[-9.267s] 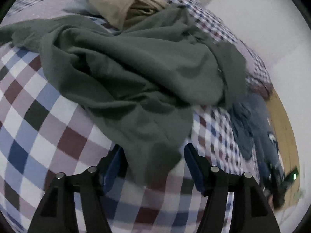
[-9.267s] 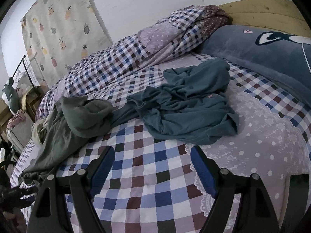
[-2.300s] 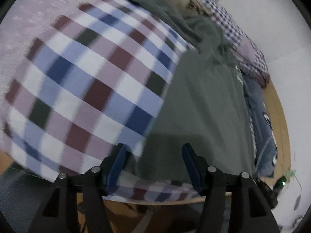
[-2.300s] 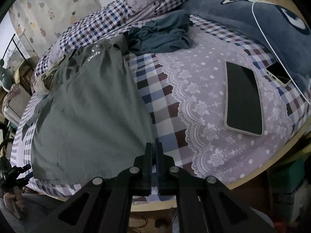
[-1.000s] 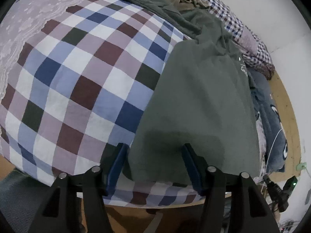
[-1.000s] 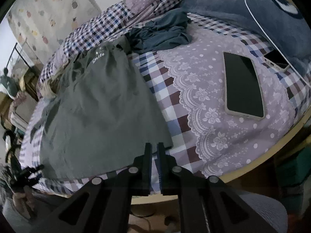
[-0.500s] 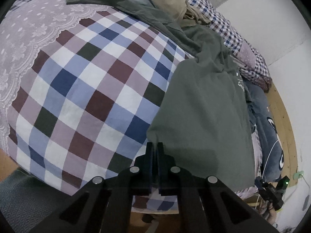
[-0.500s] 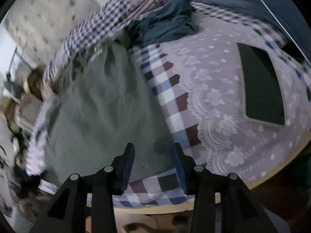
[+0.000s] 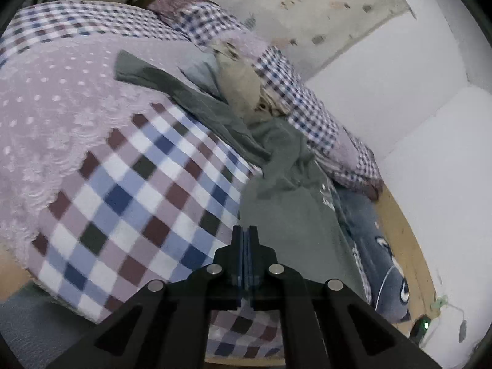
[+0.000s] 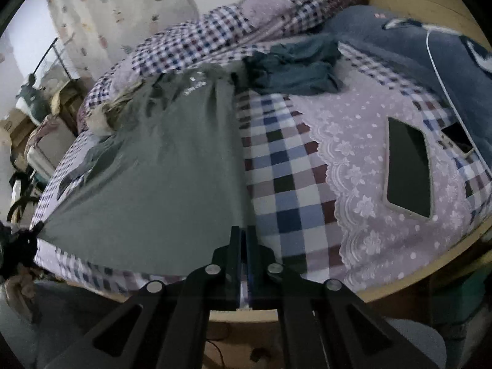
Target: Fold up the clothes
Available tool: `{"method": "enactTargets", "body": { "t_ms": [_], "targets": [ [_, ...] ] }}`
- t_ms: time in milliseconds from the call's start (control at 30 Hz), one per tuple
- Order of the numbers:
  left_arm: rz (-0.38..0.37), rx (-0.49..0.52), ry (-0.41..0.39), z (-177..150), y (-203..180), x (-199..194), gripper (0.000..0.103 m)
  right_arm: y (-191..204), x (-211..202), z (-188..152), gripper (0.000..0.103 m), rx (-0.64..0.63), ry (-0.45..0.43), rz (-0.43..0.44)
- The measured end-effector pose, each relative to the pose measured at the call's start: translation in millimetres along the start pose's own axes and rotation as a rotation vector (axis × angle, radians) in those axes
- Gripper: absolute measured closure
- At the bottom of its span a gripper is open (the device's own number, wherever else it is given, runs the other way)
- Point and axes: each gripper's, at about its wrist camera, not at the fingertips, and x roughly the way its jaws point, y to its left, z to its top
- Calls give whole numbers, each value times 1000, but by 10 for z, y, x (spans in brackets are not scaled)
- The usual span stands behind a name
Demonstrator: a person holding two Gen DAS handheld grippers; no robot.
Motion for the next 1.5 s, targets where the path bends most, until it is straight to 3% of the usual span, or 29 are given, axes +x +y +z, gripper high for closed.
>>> {"method": "enactTargets", "body": {
  "t_ms": [133,233,500,567,600,667,700,767,833,933,1000,1033,1067,1100,1333,1400,1500],
  "targets": [
    [95,-49,43,-4,113,95,102,36,209,-59,102,-31,83,-99],
    [179,-8,80,-54,67,161,102,-31,317,-90,102,-10,133,-204],
    [314,4,161,-176,130,260,99,-194,267,-95,97,68,114,-189],
    [314,-4,185,-200,148,289,91,-205,279,-86,93,78,112,-133],
    [312,-8,196,-212,158,303,88,-218,286,-78,83,86,113,-104],
    [312,-8,208,-228,161,326,73,-242,280,-69,63,115,106,-56],
    [313,-6,208,-227,159,329,69,-254,277,-64,57,130,102,-32],
    [316,0,207,-222,155,338,47,-298,336,-32,56,144,114,-8],
    [326,12,220,-208,149,404,42,-303,441,-10,56,134,146,-13],
    [340,32,266,-218,147,539,42,-224,649,-13,56,79,216,-44],
    [343,50,292,-238,127,597,47,-154,713,-13,58,41,230,-77],
    [344,60,301,-247,114,615,65,-119,741,-13,61,22,235,-93],
    [347,69,306,-254,102,622,89,-95,746,-12,75,9,233,-106],
    [351,74,313,-259,99,627,97,-71,738,-13,101,-2,227,-116],
    [306,92,264,-259,40,440,101,9,459,-16,102,-45,150,-262],
    [292,105,284,-300,11,415,101,-40,468,-22,102,-30,170,-299],
    [339,86,348,-336,90,506,101,-108,594,-27,101,-9,224,-364]
  ]
}}
